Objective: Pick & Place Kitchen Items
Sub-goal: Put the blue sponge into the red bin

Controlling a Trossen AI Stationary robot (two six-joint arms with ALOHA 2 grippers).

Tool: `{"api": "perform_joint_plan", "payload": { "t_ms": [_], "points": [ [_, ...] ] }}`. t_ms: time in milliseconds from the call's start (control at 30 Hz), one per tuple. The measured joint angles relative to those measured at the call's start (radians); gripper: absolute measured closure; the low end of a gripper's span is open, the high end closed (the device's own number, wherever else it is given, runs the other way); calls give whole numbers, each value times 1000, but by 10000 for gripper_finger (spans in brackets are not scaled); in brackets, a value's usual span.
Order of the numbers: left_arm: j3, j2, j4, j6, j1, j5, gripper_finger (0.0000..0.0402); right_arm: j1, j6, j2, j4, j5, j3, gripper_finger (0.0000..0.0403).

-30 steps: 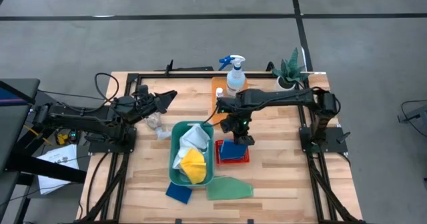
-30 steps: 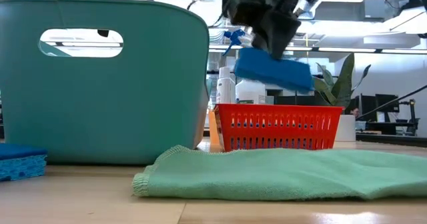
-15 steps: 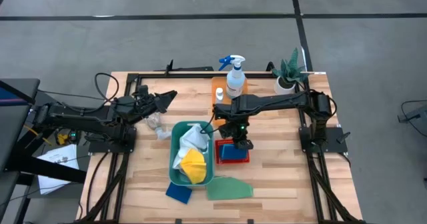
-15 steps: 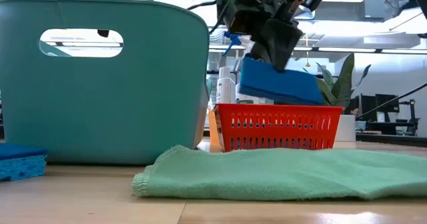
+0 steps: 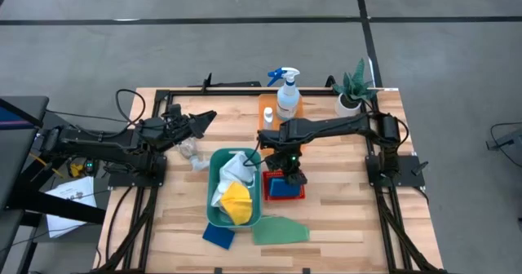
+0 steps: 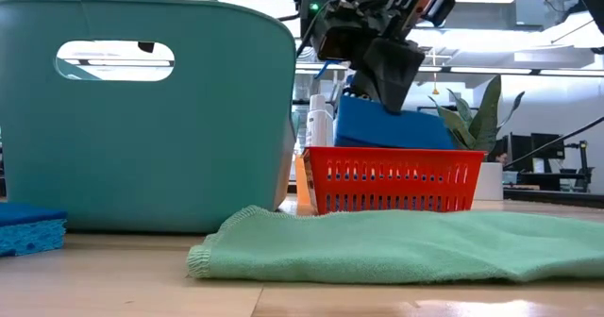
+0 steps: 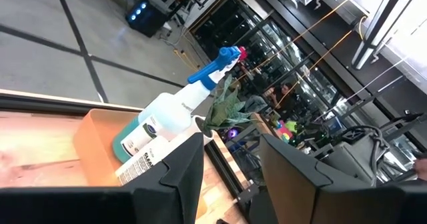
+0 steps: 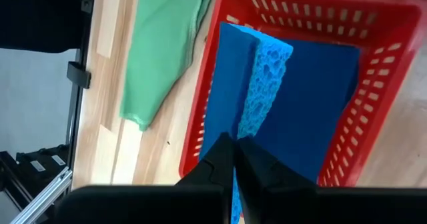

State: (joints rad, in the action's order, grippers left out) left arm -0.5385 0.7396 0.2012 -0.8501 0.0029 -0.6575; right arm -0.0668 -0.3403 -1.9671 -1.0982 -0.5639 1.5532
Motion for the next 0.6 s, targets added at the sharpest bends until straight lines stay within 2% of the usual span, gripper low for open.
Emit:
{"api": "perform_joint_plan", "payload": {
  "t_ms": [600],
  "points": [
    [0,0,0,0,0,0,259,-1,-18,-4,14,-6,0,403]
  ]
}}
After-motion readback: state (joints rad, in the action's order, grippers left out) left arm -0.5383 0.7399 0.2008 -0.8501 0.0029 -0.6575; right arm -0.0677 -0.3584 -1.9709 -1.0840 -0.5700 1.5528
